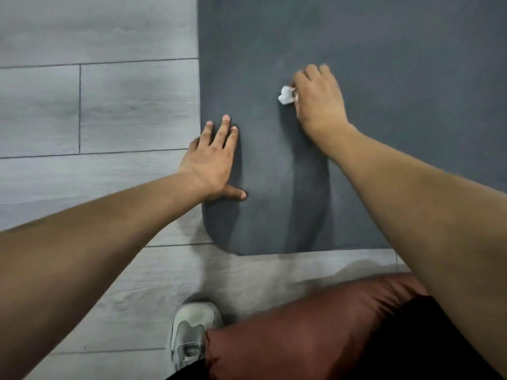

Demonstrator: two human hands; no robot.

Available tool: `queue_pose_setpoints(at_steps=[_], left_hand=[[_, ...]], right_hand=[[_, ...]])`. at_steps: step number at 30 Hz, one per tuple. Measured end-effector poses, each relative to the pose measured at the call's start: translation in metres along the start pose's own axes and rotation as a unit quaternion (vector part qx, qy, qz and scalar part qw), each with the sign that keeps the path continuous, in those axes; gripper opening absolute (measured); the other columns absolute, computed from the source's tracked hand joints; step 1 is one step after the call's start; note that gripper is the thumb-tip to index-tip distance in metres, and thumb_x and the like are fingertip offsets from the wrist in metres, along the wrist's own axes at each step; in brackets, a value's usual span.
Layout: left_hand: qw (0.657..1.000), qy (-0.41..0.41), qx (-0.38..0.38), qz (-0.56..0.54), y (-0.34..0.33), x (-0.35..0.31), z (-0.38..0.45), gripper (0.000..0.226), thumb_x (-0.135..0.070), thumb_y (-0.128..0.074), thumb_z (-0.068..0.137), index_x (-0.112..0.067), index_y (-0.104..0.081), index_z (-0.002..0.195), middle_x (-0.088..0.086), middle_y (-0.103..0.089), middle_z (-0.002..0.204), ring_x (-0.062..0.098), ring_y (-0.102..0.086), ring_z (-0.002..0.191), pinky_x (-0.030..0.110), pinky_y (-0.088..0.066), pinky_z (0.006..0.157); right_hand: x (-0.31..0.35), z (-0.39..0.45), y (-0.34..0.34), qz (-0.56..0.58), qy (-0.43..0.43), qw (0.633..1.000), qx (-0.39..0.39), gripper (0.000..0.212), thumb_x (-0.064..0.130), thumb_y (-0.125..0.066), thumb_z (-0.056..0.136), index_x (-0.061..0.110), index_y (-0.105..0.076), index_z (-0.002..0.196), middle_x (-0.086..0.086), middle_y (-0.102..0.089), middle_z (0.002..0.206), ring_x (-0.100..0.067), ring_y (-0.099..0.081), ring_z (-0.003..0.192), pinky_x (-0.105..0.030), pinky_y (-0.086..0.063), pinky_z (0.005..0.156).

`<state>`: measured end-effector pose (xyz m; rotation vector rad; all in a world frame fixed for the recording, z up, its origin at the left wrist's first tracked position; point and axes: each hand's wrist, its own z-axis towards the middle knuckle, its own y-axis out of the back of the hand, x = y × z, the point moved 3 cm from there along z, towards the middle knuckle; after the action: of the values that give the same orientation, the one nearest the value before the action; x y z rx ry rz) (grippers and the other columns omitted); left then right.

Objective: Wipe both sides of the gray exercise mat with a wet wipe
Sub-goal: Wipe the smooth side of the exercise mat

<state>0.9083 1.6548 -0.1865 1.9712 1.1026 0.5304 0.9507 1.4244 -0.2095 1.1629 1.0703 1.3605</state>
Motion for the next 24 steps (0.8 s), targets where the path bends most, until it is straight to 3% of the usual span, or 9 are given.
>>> queue_pose_setpoints(at_steps=[3,5,10,13,16,20,24], left_hand=[[1.000,0.002,-0.001,0.004,0.000,0.000,-0.001,0.144,-0.077,-0.076,0.066,-0.014,0.012,0.162,0.005,0.022,0.169,0.035,0.009,0.157,0.049,-0.015,0.125],[1.000,0.000,0.002,0.004,0.001,-0.002,-0.002,0.144,-0.077,-0.075,0.067,-0.013,0.013,0.161,0.005,0.024,0.168,0.035,0.011,0.157,0.048,-0.014,0.125],[1.000,-0.002,-0.002,-0.010,-0.003,-0.002,-0.004,0.143,-0.077,-0.073,0.069,-0.014,0.018,0.160,0.003,0.029,0.167,0.033,0.016,0.156,0.047,-0.010,0.127],[1.000,-0.003,-0.011,-0.024,-0.006,0.000,-0.005,0.144,-0.078,-0.073,0.068,-0.018,0.020,0.160,-0.001,0.030,0.166,0.030,0.018,0.156,0.045,-0.008,0.127],[0.999,-0.009,-0.019,-0.043,-0.008,0.003,-0.004,0.144,-0.079,-0.072,0.067,-0.020,0.020,0.160,-0.003,0.030,0.166,0.028,0.019,0.156,0.043,-0.006,0.127],[0.998,-0.014,-0.017,-0.051,-0.009,0.006,-0.003,0.143,-0.078,-0.072,0.069,-0.020,0.021,0.160,-0.002,0.031,0.166,0.029,0.021,0.155,0.043,-0.004,0.127],[0.998,-0.016,-0.025,-0.057,-0.012,0.008,-0.001,0.144,-0.079,-0.072,0.068,-0.020,0.021,0.160,-0.002,0.031,0.166,0.028,0.022,0.155,0.042,-0.001,0.126]], right_hand=[[-0.019,0.032,-0.003,0.018,-0.133,0.991,0.021,0.026,0.005,-0.043,0.090,0.006,-0.058,0.112,-0.018,-0.055,0.116,-0.034,-0.048,0.108,-0.036,-0.032,0.093],[-0.002,0.016,-0.001,0.054,-0.164,0.985,0.007,0.027,0.002,-0.045,0.090,0.005,-0.058,0.114,-0.018,-0.055,0.116,-0.035,-0.048,0.107,-0.036,-0.033,0.092],[0.075,-0.073,0.000,0.217,-0.005,0.976,-0.029,0.023,-0.002,-0.063,0.077,0.004,-0.066,0.099,-0.016,-0.061,0.093,-0.036,-0.055,0.081,-0.041,-0.046,0.077],[0.080,-0.088,0.000,0.211,0.098,0.972,0.036,0.020,0.002,-0.063,0.081,0.007,-0.067,0.100,-0.013,-0.060,0.092,-0.032,-0.053,0.080,-0.040,-0.047,0.076],[0.050,-0.049,-0.002,0.124,0.171,0.977,0.037,0.020,0.010,-0.048,0.084,0.006,-0.065,0.094,-0.017,-0.058,0.089,-0.035,-0.054,0.080,-0.041,-0.044,0.073],[-0.011,0.042,0.000,-0.008,0.058,0.998,0.030,0.020,0.004,-0.045,0.089,-0.001,-0.059,0.102,-0.025,-0.055,0.105,-0.041,-0.051,0.101,-0.046,-0.039,0.084],[-0.007,0.062,-0.003,0.027,-0.111,0.993,0.032,0.027,0.004,-0.041,0.092,0.006,-0.058,0.113,-0.017,-0.053,0.118,-0.035,-0.047,0.110,-0.037,-0.036,0.089]])
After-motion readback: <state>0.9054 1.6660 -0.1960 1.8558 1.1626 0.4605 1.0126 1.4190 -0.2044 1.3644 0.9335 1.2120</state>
